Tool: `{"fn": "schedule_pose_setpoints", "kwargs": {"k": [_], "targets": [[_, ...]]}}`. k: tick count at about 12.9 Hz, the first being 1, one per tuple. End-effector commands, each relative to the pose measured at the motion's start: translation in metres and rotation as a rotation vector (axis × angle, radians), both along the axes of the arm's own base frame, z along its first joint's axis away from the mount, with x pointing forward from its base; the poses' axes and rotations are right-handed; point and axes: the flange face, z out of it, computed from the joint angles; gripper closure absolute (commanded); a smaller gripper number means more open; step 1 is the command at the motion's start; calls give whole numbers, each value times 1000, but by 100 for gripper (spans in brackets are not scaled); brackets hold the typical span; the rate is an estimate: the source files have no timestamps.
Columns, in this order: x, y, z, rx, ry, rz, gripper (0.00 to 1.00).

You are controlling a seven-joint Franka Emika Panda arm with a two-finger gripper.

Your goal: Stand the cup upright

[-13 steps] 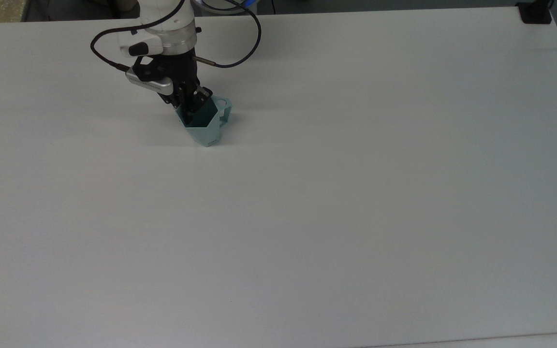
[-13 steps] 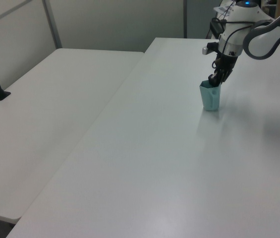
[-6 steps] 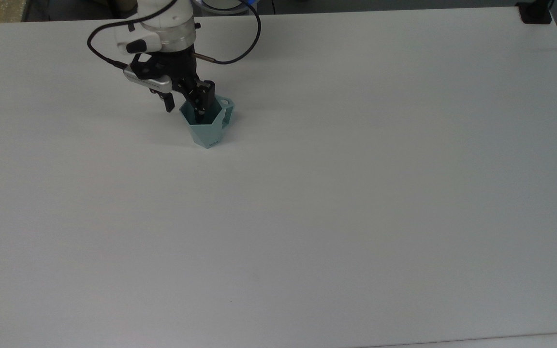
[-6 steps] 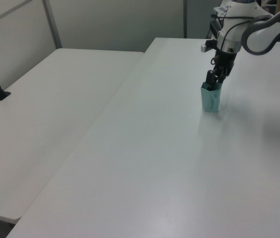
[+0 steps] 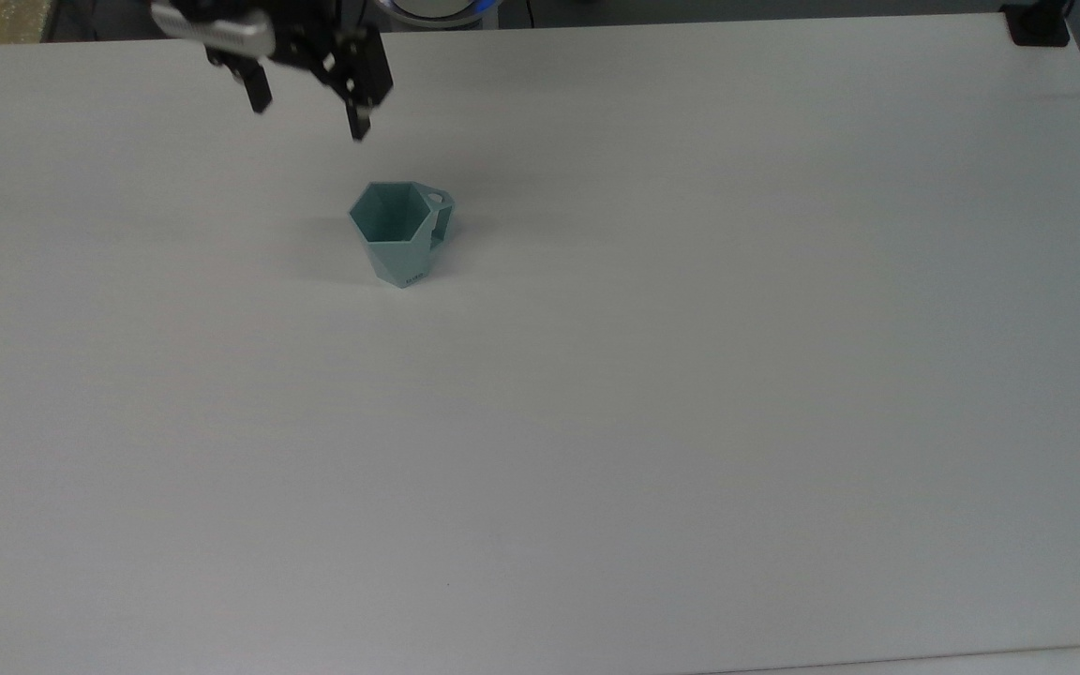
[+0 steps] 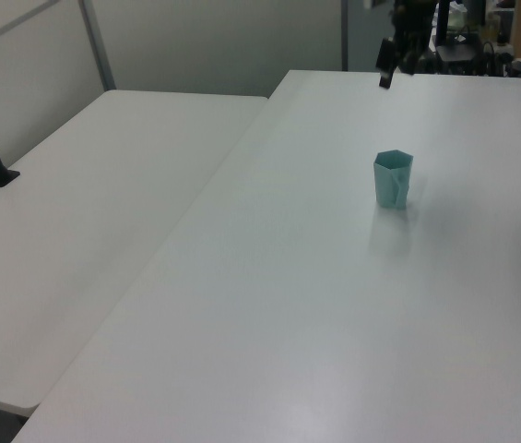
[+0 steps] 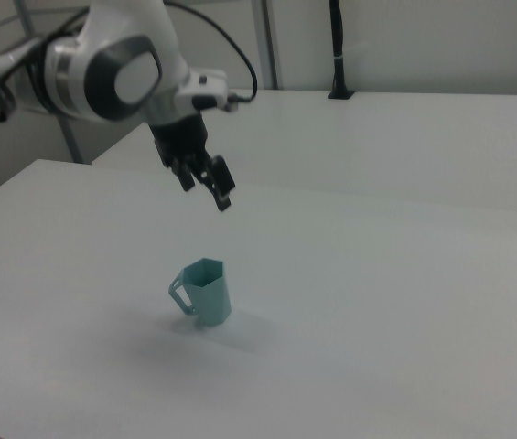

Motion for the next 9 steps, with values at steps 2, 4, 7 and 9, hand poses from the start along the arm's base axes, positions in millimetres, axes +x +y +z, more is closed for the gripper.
{"fn": "schedule_pose_setpoints", "kwargs": {"k": [2, 4, 7, 9], "targets": [[-16, -11, 40, -22, 102, 330, 0], [-20, -12, 41, -23, 140, 375, 0], [-22, -11, 40, -21, 152, 372, 0], [-22, -9, 40, -18, 153, 360, 0]]}}
